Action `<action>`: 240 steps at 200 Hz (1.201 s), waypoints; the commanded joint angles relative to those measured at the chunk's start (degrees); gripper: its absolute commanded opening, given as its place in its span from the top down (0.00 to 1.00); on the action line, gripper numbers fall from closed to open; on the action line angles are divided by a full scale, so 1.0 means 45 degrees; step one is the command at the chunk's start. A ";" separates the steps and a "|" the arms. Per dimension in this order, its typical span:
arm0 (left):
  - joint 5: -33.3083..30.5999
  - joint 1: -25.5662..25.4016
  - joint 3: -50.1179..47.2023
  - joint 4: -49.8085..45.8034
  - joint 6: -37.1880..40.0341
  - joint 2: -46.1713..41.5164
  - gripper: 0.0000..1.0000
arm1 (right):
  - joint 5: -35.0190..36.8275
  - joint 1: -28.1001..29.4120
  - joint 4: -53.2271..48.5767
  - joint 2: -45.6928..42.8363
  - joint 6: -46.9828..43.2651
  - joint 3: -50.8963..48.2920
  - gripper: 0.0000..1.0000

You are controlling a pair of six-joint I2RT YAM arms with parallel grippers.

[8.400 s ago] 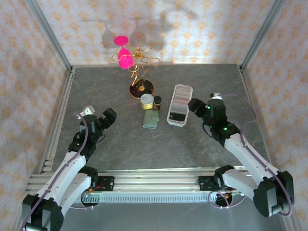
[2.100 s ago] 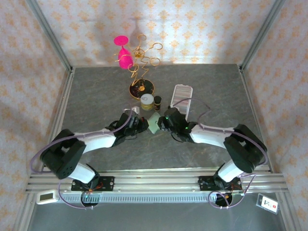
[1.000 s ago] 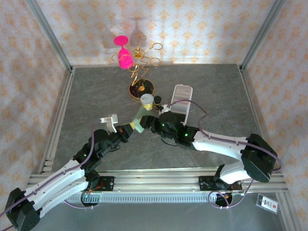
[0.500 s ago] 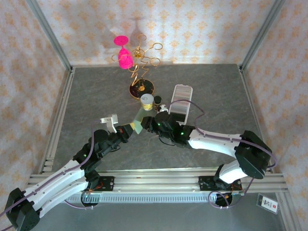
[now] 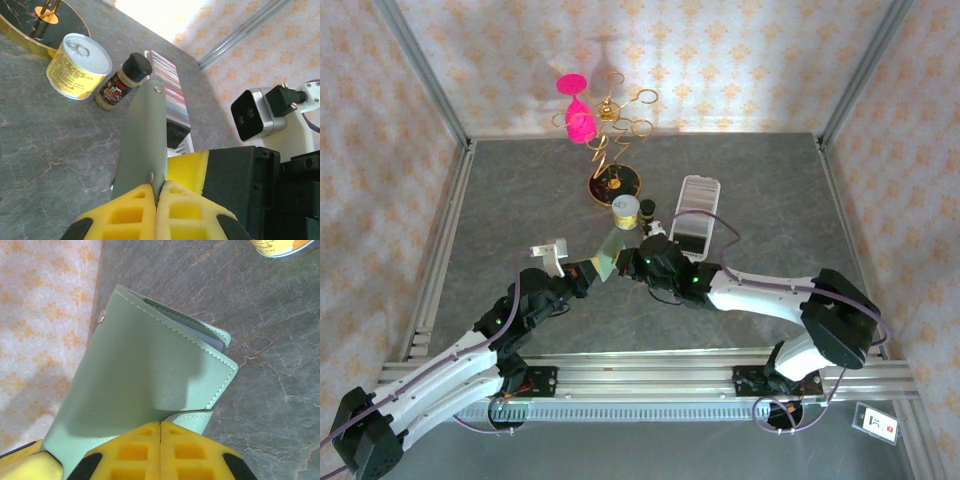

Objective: Put the credit cards into the card holder

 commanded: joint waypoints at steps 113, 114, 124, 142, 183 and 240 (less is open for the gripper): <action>-0.0766 -0.0131 -0.1077 0.0864 -0.0425 0.0523 1.00 | 0.0564 0.0143 0.0235 -0.1123 0.0148 -0.1870 1.00; -0.0763 -0.0138 -0.1077 0.0872 -0.0421 0.0529 1.00 | 0.0523 0.0143 0.0233 -0.1121 0.0134 -0.1823 1.00; -0.0695 -0.0144 -0.1029 0.0964 -0.0360 0.0604 1.00 | 0.0151 0.0140 0.0246 -0.0918 0.0082 -0.1444 0.85; -0.0509 -0.0158 -0.0979 0.1198 -0.0454 0.0622 1.00 | -0.0271 0.0135 0.0436 -0.0458 0.0134 -0.1015 0.69; -0.0058 -0.0194 -0.1041 0.1604 -0.0925 0.0370 1.00 | -0.1027 0.0172 0.1601 0.0331 0.0782 -0.0550 0.54; -0.0362 -0.0200 -0.1072 0.1406 -0.0906 -0.0229 1.00 | -0.0382 0.0200 0.0899 0.1027 0.1070 -0.0214 0.56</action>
